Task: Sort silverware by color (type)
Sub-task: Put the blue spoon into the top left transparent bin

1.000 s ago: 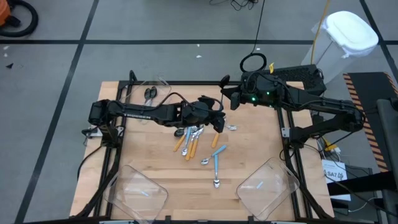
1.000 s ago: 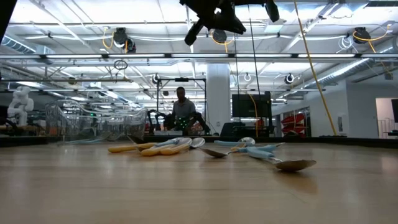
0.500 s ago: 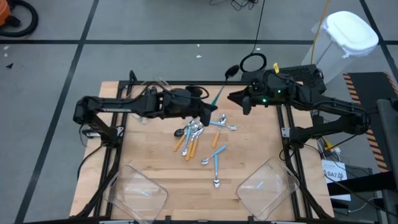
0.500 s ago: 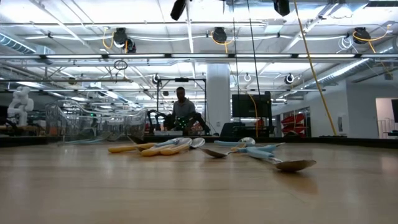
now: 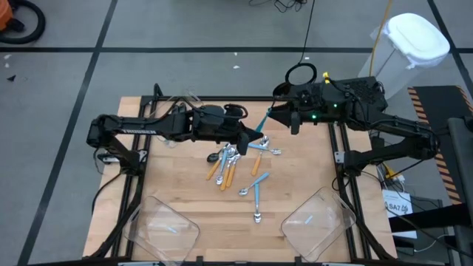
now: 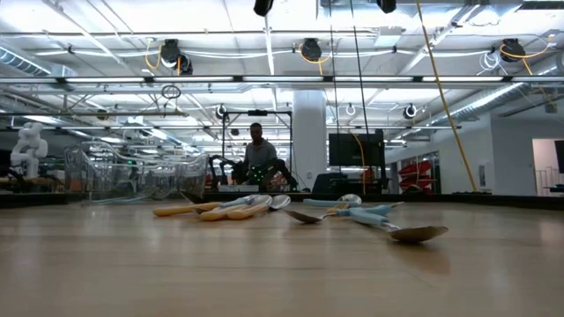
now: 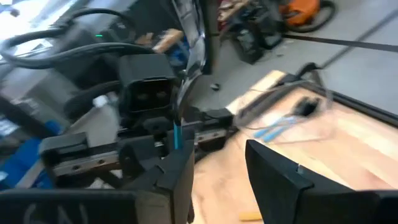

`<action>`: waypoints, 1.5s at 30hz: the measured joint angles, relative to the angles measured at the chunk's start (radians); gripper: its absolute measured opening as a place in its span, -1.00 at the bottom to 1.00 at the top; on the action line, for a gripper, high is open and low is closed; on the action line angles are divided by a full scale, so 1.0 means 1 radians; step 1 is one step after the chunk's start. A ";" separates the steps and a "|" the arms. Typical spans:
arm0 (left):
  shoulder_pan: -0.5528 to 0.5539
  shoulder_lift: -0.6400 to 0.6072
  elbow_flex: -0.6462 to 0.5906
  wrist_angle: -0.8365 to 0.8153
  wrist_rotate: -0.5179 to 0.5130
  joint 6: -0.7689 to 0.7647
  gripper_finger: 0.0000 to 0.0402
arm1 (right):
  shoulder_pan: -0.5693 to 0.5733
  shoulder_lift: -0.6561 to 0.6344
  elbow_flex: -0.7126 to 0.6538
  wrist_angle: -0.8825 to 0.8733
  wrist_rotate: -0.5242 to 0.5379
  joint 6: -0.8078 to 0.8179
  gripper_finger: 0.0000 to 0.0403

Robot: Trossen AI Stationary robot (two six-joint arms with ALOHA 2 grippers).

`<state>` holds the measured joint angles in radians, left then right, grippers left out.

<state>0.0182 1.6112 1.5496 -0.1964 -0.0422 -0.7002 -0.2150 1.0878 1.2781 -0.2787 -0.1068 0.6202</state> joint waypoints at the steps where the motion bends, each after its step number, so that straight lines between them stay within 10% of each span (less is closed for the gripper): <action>1: -0.001 0.000 0.001 0.006 0.002 0.000 -0.98 | 0.000 0.000 0.000 0.013 -0.013 -0.001 -0.31; 45: 0.083 -0.010 0.001 0.072 0.120 0.023 -0.99 | -0.034 0.071 0.002 0.210 0.027 0.022 0.02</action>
<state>0.1017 1.6013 1.5501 -0.1240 0.0780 -0.6772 -0.2486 1.1584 1.2797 -0.0690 -0.0795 0.6423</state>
